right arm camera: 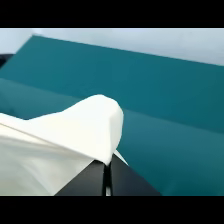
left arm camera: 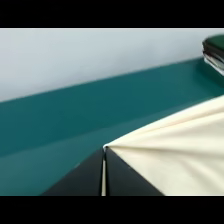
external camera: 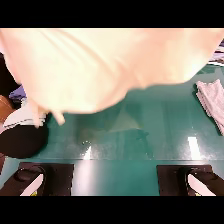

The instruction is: Fold the shirts.

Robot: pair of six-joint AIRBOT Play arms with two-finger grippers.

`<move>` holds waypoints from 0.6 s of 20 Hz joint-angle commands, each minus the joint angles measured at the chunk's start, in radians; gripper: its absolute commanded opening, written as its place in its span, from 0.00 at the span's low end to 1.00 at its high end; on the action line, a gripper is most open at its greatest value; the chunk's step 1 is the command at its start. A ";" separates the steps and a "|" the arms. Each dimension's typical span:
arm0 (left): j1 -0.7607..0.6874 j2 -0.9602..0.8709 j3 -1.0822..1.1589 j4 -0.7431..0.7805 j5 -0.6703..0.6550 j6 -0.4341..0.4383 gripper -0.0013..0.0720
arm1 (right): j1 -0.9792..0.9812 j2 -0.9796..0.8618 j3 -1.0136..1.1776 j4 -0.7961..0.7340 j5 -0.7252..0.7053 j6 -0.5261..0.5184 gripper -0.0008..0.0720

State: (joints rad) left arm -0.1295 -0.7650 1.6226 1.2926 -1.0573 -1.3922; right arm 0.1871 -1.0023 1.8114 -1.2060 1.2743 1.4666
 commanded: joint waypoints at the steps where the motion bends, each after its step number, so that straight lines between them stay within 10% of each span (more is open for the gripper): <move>1: -0.001 -0.038 -0.087 -0.053 -0.190 -0.006 0.05 | 0.020 -0.093 0.014 -0.002 0.164 0.029 0.03; 12: -0.002 -0.060 -1.042 -0.318 -0.170 0.145 0.05 | 0.119 -0.330 -0.445 0.000 0.122 0.029 0.03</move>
State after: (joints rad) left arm -0.1314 -0.8234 0.7811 1.0603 -1.2491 -1.3190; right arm 0.2977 -1.3041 1.4509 -1.2102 1.4288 1.4940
